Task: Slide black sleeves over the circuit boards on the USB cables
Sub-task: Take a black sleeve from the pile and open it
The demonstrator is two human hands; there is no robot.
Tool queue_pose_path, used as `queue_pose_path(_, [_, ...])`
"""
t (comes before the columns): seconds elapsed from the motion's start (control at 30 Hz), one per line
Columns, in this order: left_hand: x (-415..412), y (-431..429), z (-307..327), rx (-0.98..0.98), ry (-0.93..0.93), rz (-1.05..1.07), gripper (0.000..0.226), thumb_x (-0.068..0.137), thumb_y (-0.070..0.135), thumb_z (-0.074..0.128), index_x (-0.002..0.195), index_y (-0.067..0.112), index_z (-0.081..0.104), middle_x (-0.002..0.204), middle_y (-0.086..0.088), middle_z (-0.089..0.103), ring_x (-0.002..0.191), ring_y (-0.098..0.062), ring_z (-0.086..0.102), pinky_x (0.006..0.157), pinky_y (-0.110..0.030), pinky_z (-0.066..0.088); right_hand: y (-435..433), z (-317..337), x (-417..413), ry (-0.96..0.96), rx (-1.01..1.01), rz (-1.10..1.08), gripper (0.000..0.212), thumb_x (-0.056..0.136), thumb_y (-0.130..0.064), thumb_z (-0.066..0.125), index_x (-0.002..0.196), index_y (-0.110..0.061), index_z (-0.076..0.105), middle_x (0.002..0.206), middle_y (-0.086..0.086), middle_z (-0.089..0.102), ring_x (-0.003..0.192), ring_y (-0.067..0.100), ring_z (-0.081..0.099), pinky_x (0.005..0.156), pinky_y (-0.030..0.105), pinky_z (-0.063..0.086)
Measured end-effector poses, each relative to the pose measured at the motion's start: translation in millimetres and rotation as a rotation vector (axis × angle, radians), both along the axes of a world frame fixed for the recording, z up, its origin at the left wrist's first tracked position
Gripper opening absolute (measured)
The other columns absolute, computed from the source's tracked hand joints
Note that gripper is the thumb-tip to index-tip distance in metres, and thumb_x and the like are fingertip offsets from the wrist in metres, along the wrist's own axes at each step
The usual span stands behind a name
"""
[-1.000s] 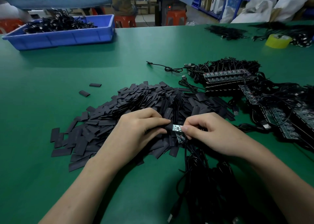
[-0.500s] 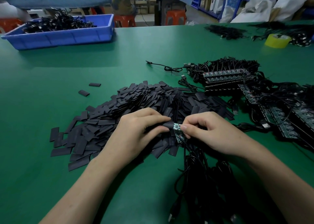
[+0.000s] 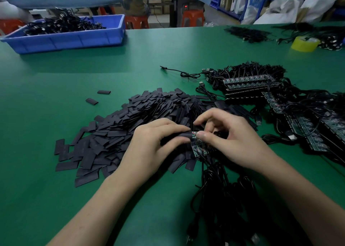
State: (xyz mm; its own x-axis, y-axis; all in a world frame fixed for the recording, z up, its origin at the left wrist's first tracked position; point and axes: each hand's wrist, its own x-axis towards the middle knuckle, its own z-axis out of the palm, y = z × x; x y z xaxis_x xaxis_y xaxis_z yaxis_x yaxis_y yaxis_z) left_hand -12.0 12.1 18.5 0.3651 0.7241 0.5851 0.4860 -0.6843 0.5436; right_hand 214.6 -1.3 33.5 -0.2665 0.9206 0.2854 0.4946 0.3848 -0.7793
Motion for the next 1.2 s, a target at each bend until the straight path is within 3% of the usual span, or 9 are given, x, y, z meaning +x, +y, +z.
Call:
queue_pose_path(0.1, [2, 0, -1, -0.051, -0.103, 0.026, 0.017, 0.086, 0.021, 0.081, 0.102, 0.017, 0.082, 0.095, 0.009, 0.075, 0.090, -0.002, 0.069, 0.082, -0.020, 0.053, -2, 1, 0, 0.009, 0.177, -0.003, 0.009, 0.092, -0.016, 0.074, 0.096, -0.025, 0.072, 0.083, -0.009, 0.069, 0.084, 0.013, 0.068, 0.075, 0.024, 0.050])
queue_pose_path(0.23, [3, 0, -4, -0.198, -0.224, -0.006, 0.018, 0.087, 0.022, 0.079, 0.105, 0.022, 0.081, 0.096, 0.012, 0.074, 0.085, -0.010, 0.072, 0.073, -0.038, 0.061, -2, 0, -3, -0.044, 0.317, -0.035, 0.004, 0.091, -0.014, 0.076, 0.093, -0.017, 0.077, 0.087, -0.011, 0.073, 0.085, 0.008, 0.069, 0.077, 0.017, 0.049])
queue_pose_path(0.3, [3, 0, -5, -0.192, -0.218, -0.016, 0.017, 0.088, 0.023, 0.079, 0.105, 0.022, 0.081, 0.097, 0.013, 0.075, 0.086, -0.010, 0.072, 0.074, -0.036, 0.061, -2, 0, -5, -0.049, 0.345, -0.035, 0.003, 0.090, -0.014, 0.076, 0.093, -0.016, 0.078, 0.087, -0.010, 0.074, 0.085, 0.006, 0.070, 0.078, 0.017, 0.050])
queue_pose_path(0.47, [5, -3, -3, -0.100, -0.141, -0.011, 0.019, 0.087, 0.029, 0.078, 0.105, 0.021, 0.081, 0.098, 0.015, 0.075, 0.094, -0.001, 0.070, 0.084, -0.013, 0.049, -5, -2, -8, -0.044, 0.348, -0.023, 0.003, 0.090, -0.015, 0.077, 0.093, -0.016, 0.077, 0.087, -0.012, 0.073, 0.084, 0.005, 0.069, 0.077, 0.018, 0.051])
queue_pose_path(0.67, [6, -4, -3, -0.171, -0.263, 0.033, 0.019, 0.087, 0.020, 0.080, 0.105, 0.024, 0.080, 0.095, 0.014, 0.077, 0.092, -0.006, 0.072, 0.081, -0.023, 0.056, -6, -2, -8, -0.003, 0.363, -0.055, 0.008, 0.091, -0.009, 0.076, 0.095, -0.014, 0.074, 0.088, -0.012, 0.071, 0.085, 0.008, 0.069, 0.076, 0.019, 0.051])
queue_pose_path(0.8, [6, -5, -2, -0.156, -0.254, 0.035, 0.018, 0.086, 0.019, 0.080, 0.104, 0.023, 0.080, 0.096, 0.015, 0.076, 0.094, -0.004, 0.071, 0.084, -0.019, 0.053, -6, -2, -9, -0.039, 0.445, -0.068, 0.006, 0.089, -0.006, 0.078, 0.093, -0.010, 0.077, 0.090, -0.007, 0.074, 0.087, 0.006, 0.070, 0.079, 0.021, 0.052])
queue_pose_path(0.97, [8, -6, -2, -0.116, -0.219, 0.015, 0.019, 0.088, 0.023, 0.078, 0.106, 0.019, 0.080, 0.098, 0.012, 0.076, 0.093, -0.004, 0.071, 0.082, -0.024, 0.056, -7, -3, -11, -0.056, 0.463, -0.042, 0.004, 0.090, -0.008, 0.077, 0.094, -0.009, 0.077, 0.091, -0.006, 0.074, 0.088, 0.004, 0.070, 0.080, 0.022, 0.053])
queue_pose_path(1.13, [9, -7, 0, -0.080, -0.236, 0.029, 0.019, 0.088, 0.021, 0.078, 0.106, 0.016, 0.080, 0.099, 0.011, 0.076, 0.092, -0.005, 0.071, 0.081, -0.028, 0.057, -7, -3, -11, 0.111, 0.276, -0.082, 0.013, 0.090, -0.016, 0.074, 0.103, -0.018, 0.074, 0.091, -0.012, 0.074, 0.089, 0.010, 0.073, 0.081, 0.018, 0.053])
queue_pose_path(1.2, [10, -9, 2, -0.050, -0.231, 0.037, 0.018, 0.088, 0.018, 0.079, 0.105, 0.015, 0.080, 0.099, 0.009, 0.075, 0.094, -0.005, 0.071, 0.083, -0.024, 0.055, -6, -3, -11, 0.143, 0.211, -0.107, 0.008, 0.091, -0.021, 0.072, 0.098, -0.024, 0.075, 0.087, -0.012, 0.074, 0.085, 0.011, 0.072, 0.077, 0.017, 0.052])
